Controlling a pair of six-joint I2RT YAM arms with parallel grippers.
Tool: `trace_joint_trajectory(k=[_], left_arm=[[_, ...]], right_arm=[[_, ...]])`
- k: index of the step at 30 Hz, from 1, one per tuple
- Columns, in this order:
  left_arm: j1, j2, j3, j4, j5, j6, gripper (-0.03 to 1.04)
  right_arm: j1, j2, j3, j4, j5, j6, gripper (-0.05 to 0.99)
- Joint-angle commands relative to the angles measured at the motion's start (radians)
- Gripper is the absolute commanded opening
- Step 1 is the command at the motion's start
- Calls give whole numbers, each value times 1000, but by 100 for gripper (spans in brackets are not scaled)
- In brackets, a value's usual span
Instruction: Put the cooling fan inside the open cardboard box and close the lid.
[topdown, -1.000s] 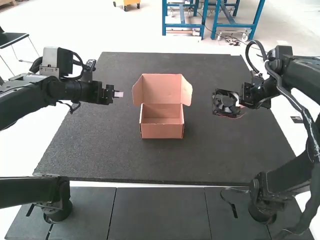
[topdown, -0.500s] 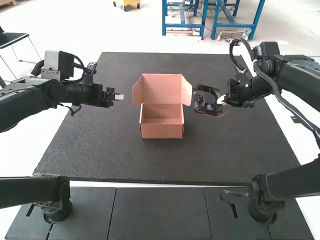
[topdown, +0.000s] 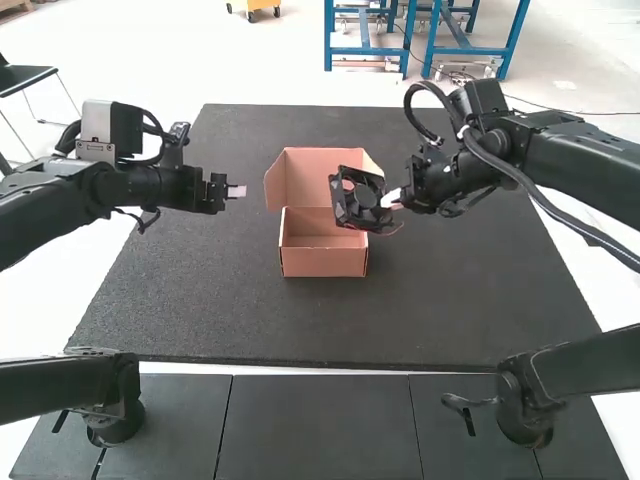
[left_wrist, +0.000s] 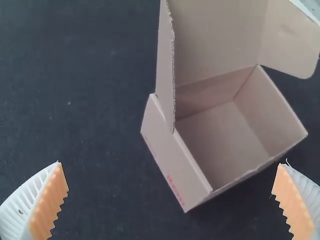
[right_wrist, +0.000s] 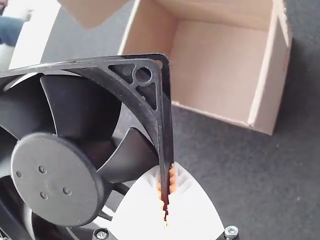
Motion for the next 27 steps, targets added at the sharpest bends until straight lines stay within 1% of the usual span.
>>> trace_joint_trajectory(k=[1,6,8,14,18,27], left_arm=[[-7,-25,-8,5,16,7,97],[-7,-40,-8,10,16,-2,97],[-8,-48,-8,13,16,-4,97],[-7,-52,-8,22,16,-10,97],[-7,-55,-5,33,16,-29,97],[-8,-55,6,34,14,-33,97]], right_arm=[[21,-13,1,23,-19,50,-2],[41,-10,-5,68,34,52,-2],[45,-8,-11,88,40,52,-2],[62,35,-27,164,93,27,-2],[73,81,-24,193,93,6,-2],[134,199,32,218,93,-22,-2]])
